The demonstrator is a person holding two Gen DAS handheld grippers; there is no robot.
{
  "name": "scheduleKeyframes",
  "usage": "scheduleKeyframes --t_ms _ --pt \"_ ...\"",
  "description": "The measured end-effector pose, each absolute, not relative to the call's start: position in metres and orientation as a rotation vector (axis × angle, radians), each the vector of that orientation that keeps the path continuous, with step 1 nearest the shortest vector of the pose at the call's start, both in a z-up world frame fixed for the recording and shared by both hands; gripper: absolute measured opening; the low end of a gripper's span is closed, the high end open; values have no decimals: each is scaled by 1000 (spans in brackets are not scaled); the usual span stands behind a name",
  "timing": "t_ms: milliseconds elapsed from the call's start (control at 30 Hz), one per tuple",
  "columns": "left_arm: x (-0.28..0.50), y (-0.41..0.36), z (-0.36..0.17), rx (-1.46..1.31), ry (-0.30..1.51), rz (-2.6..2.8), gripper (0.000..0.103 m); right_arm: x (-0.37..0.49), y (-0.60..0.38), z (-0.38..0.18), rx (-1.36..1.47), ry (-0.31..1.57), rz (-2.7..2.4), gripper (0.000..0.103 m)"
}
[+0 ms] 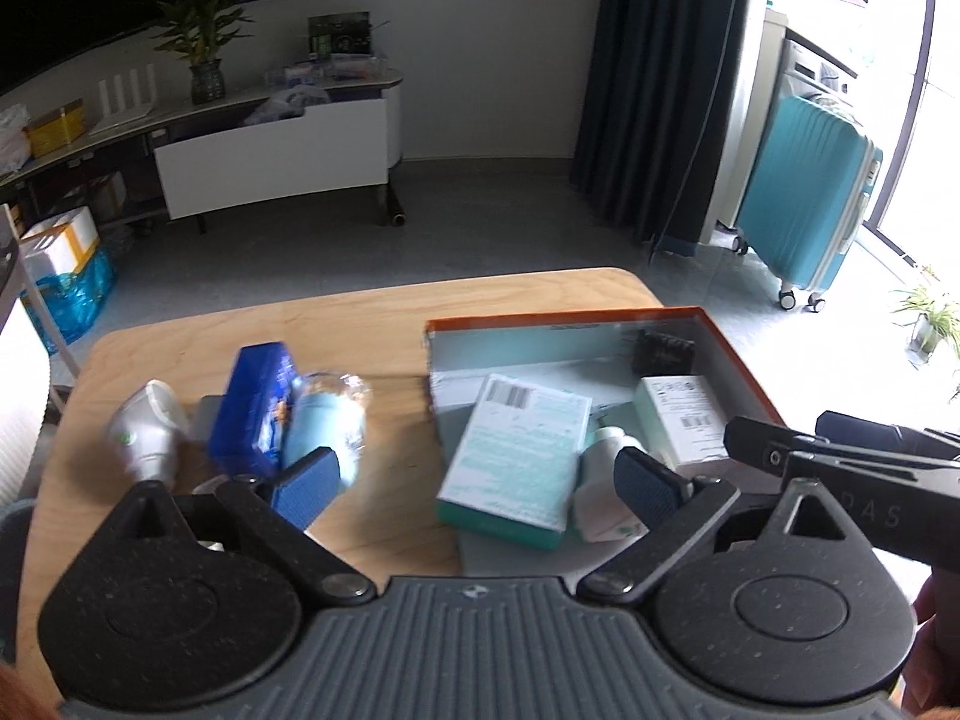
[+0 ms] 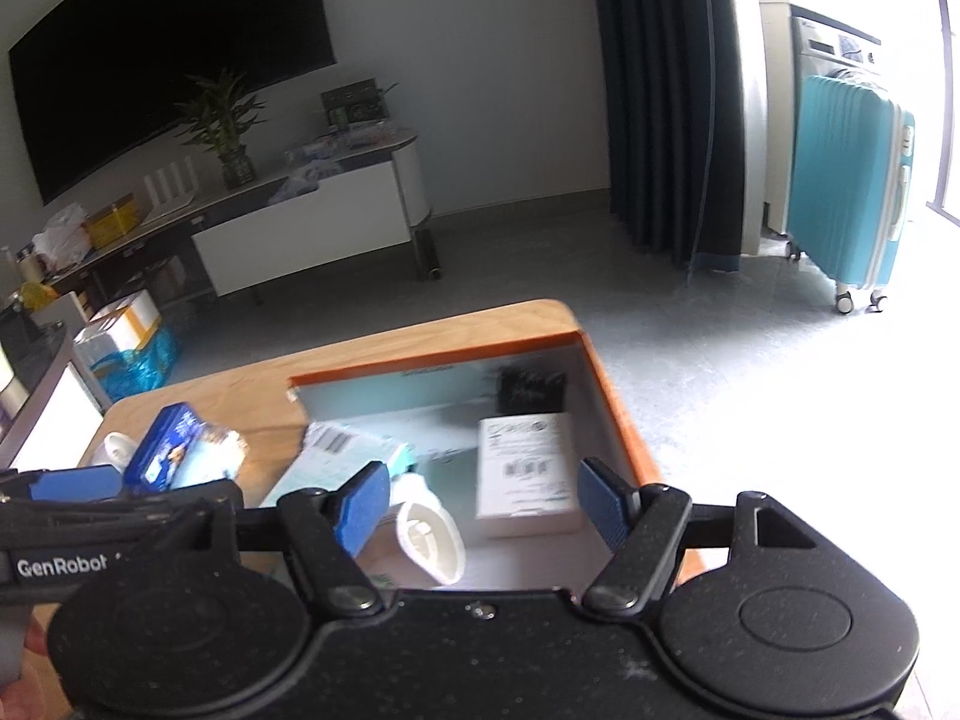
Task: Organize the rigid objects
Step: 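Release the black charger into the tray with right tool while left tool releases white adapter, then withdraw both open tools from the tray back toward the remaining table objects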
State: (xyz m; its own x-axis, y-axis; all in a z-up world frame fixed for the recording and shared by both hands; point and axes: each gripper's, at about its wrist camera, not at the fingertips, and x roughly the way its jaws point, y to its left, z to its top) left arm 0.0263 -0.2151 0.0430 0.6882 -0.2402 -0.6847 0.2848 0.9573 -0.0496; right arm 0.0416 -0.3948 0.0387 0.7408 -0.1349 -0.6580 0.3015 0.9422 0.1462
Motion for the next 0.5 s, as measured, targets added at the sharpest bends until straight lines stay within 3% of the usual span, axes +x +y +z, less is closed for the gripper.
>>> scheduleKeyframes --t_ms 500 --pt "17 -140 47 4 760 -161 100 63 -319 35 204 738 -96 83"
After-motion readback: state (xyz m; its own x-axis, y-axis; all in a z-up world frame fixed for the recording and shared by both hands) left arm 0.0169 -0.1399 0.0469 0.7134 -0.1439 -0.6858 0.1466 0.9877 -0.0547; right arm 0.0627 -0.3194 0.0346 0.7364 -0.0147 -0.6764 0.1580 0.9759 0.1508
